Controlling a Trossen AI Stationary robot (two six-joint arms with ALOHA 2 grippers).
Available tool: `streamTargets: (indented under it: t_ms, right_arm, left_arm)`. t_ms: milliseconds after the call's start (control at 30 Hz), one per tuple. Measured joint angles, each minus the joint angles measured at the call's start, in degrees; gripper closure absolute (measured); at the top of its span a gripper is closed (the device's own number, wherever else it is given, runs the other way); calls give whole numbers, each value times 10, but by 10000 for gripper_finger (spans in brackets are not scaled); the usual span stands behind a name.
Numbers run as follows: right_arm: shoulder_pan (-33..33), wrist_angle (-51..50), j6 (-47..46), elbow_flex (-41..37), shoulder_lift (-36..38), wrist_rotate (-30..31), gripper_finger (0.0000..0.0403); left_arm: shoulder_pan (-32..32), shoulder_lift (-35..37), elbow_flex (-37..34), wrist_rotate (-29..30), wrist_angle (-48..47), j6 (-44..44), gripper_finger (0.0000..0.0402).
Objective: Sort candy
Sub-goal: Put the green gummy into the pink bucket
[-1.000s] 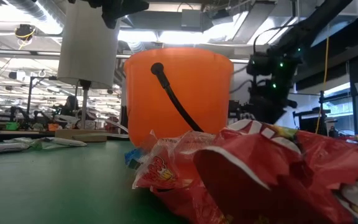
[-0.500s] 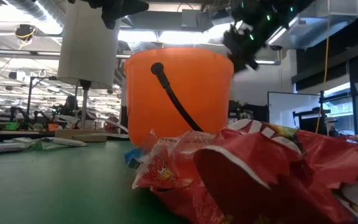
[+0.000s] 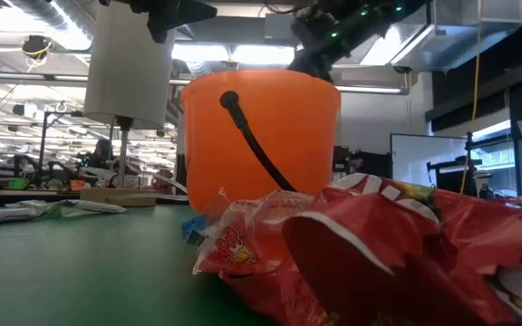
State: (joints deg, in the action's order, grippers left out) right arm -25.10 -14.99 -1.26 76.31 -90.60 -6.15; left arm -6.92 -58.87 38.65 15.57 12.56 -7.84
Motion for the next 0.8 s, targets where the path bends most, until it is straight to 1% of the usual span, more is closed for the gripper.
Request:
streamTargets:
  t_ms: [133, 300, 500, 633, 733, 800]
  right_arm:
    - [-5, -16, 12, 41, -48, -5, 403]
    - [-19, -21, 16, 59, -91, -10, 403]
    - [-40, -25, 15, 60, -107, -10, 403]
    - [-39, -20, 15, 61, -107, -10, 402]
    - [-37, -20, 18, 61, -107, -13, 389]
    - [-37, -19, 23, 61, -107, -14, 366]
  left_arm:
    - [0, 0, 0, 0, 0, -11, 195]
    - [-8, 0, 0, -1, 0, -12, 195]
    - [-14, 0, 0, 0, 0, -12, 195]
    - [-14, 0, 0, 0, 0, -12, 195]
    - [-14, 0, 0, 0, 0, -12, 195]
    - [-14, 0, 0, 0, 0, -12, 195]
